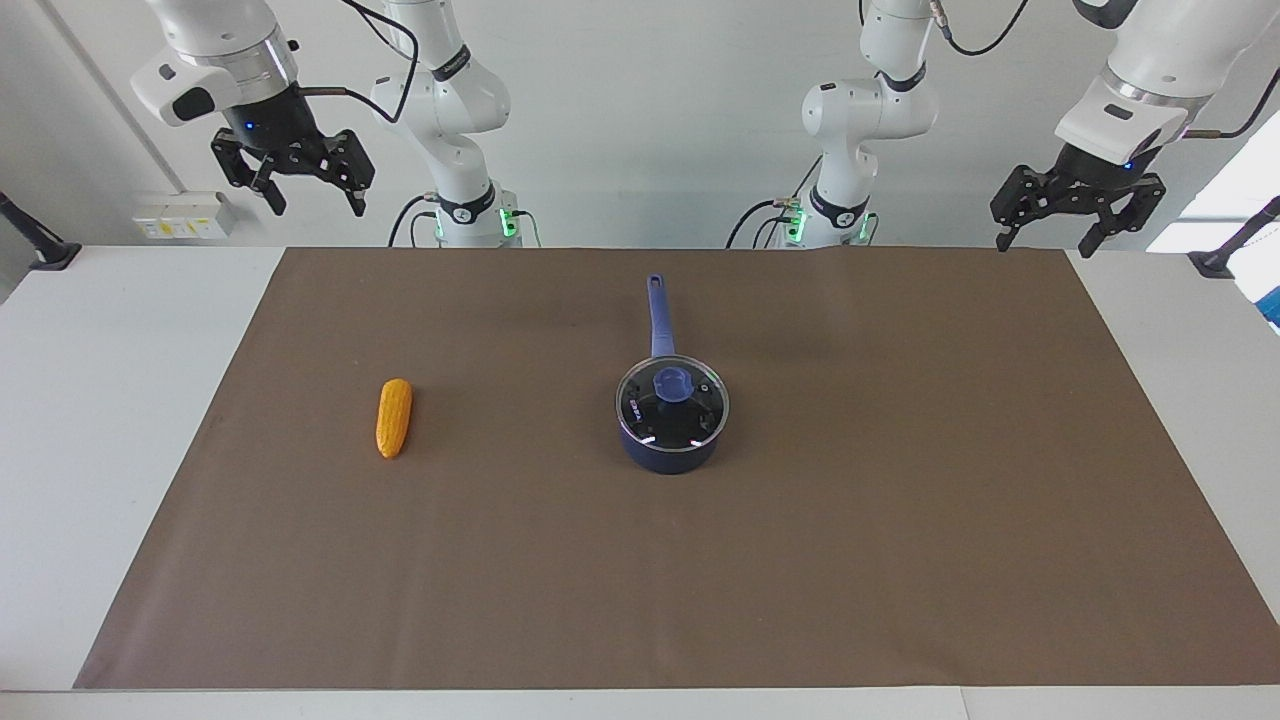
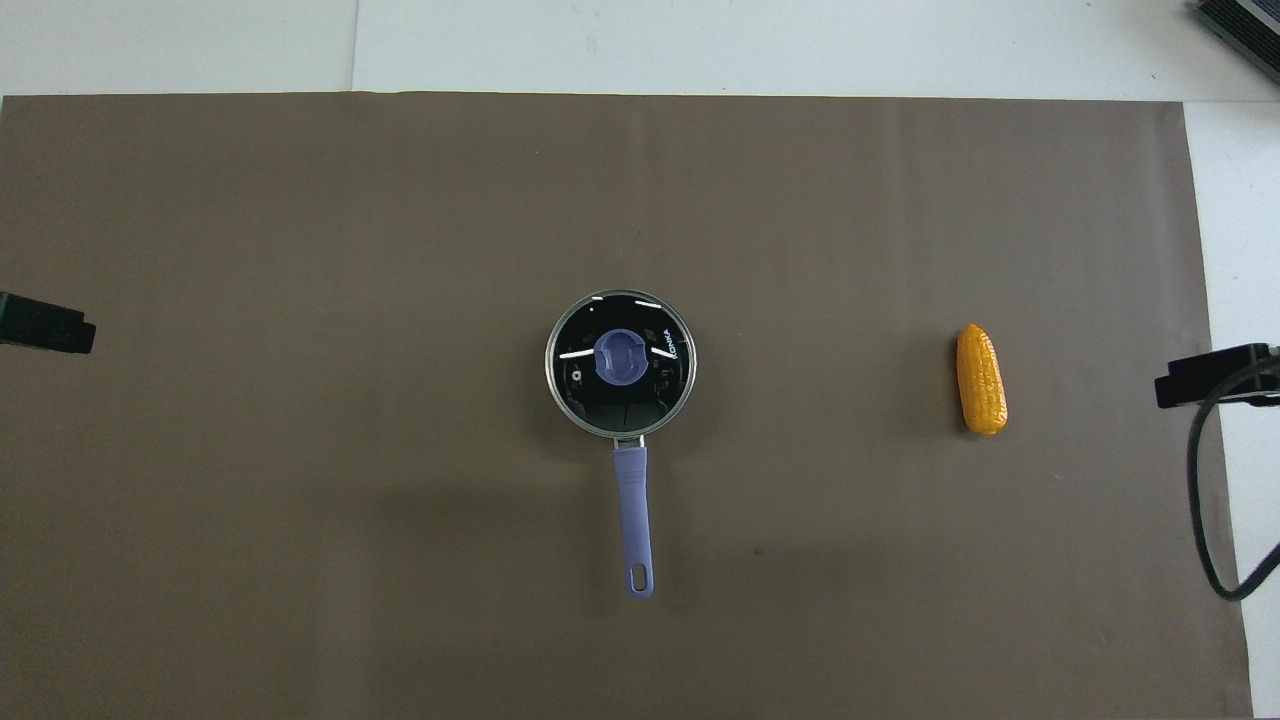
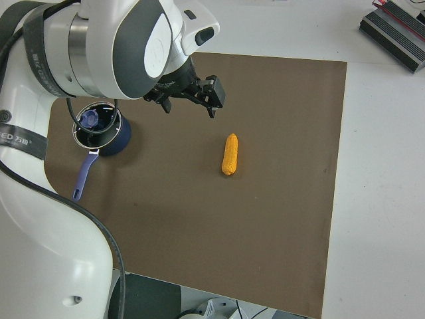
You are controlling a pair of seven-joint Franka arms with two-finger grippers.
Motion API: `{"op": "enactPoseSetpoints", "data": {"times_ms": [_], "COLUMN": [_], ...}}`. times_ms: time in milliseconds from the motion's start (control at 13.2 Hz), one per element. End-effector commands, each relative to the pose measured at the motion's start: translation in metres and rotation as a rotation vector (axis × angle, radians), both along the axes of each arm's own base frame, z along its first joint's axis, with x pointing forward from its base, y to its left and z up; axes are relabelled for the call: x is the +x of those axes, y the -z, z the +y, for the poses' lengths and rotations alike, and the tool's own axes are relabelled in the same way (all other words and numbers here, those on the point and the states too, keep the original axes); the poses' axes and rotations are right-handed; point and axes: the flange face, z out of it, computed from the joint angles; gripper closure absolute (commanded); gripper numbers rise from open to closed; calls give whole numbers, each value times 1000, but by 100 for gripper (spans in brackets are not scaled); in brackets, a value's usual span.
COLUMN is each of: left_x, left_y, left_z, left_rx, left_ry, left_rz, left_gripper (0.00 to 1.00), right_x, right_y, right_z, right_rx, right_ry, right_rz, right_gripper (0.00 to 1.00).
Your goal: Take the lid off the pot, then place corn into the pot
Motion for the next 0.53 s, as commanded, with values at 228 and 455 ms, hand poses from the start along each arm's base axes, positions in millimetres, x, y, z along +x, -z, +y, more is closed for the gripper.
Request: {"op": "enactPoseSetpoints", "data": {"times_ms": [228,455], "left_x": [-8,-9], "left_y": [-1,-1], "left_z": [4,4], "left_rx": [12,14], "left_ry": [-6,-12], "left_rz": [2,12], "left_gripper": [0,0], "right_x": [-5,-5], "right_y": [-3,-3], "right_z": [-5,-10], "right_rx": [14,14], "right_ry": [-8,1], "right_rz": [8,6], "right_gripper": [0,0]}}
